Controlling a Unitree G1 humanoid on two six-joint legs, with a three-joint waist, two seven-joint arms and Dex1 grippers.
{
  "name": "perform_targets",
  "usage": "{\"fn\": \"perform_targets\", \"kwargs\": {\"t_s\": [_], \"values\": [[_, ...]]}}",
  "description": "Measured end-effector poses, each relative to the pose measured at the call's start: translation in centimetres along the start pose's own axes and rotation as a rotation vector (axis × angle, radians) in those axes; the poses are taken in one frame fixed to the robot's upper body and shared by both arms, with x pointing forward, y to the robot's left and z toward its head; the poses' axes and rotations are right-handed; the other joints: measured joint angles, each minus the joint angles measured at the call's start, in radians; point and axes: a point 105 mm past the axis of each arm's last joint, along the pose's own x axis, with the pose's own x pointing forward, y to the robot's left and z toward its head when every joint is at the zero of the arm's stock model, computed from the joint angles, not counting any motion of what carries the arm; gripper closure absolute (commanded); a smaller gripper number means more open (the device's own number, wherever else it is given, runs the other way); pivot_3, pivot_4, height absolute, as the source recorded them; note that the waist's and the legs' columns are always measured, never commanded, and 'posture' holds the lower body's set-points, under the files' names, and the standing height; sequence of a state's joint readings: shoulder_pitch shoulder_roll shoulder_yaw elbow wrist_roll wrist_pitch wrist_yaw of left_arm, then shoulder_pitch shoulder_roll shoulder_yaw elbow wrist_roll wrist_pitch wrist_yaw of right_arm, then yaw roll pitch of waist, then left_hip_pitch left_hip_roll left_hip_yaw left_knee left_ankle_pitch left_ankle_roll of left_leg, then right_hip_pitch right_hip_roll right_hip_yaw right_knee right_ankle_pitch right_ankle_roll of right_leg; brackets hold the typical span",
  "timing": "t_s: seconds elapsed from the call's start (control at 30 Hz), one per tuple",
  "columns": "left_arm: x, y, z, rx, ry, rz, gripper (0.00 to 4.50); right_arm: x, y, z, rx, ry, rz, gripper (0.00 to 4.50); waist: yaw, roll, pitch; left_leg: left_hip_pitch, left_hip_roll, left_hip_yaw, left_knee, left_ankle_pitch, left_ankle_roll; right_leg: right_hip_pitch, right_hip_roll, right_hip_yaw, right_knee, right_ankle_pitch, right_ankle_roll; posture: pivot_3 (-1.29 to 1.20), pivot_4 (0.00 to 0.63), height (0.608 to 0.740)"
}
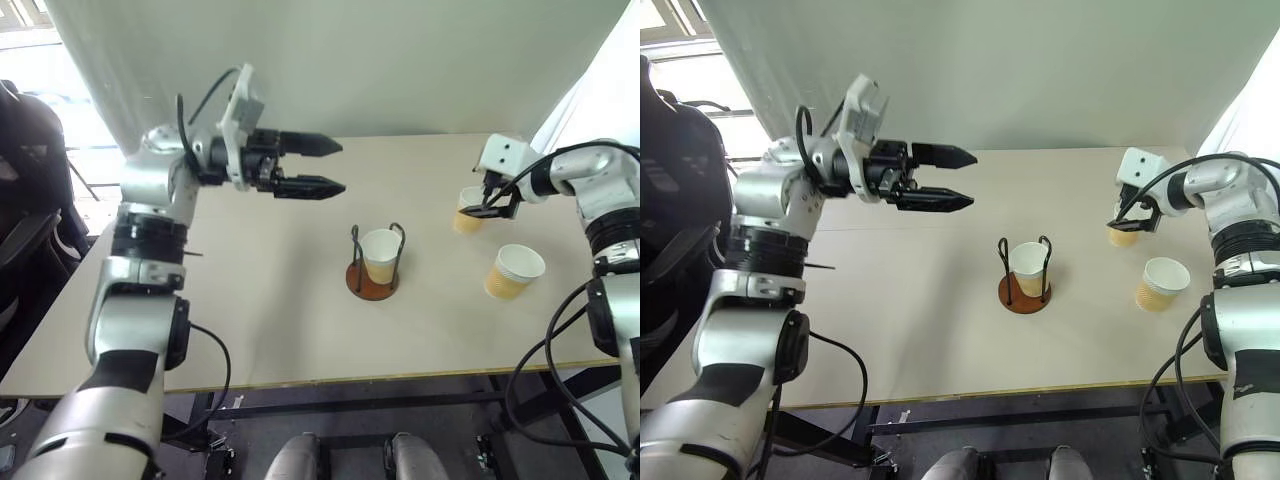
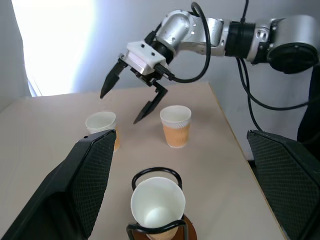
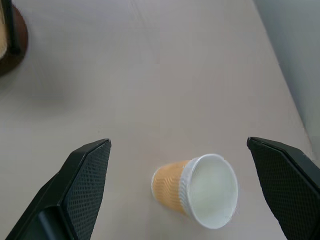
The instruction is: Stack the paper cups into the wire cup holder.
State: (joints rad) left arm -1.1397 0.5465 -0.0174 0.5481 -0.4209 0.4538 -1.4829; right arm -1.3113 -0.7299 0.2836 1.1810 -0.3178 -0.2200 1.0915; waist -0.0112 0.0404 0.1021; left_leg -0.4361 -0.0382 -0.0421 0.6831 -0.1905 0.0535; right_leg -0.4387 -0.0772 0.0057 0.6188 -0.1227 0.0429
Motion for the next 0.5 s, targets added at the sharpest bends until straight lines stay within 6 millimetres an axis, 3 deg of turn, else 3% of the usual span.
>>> {"fn": "perform_targets", "kwargs": {"t_s": [0.5], "values": [[-1.6, 0.2, -1.0, -0.048, -0.006, 0.06, 0.01, 0.8, 0.5, -1.8, -0.047, 0.104, -0.018, 0.0, 0.004, -0.001, 0.007, -0.005, 0.001, -0.003, -0.018, -0.004, -0.006, -0.008, 0.0, -0.002, -0.014, -0.001, 0.0, 0.0, 0.15, 0.74]]}}
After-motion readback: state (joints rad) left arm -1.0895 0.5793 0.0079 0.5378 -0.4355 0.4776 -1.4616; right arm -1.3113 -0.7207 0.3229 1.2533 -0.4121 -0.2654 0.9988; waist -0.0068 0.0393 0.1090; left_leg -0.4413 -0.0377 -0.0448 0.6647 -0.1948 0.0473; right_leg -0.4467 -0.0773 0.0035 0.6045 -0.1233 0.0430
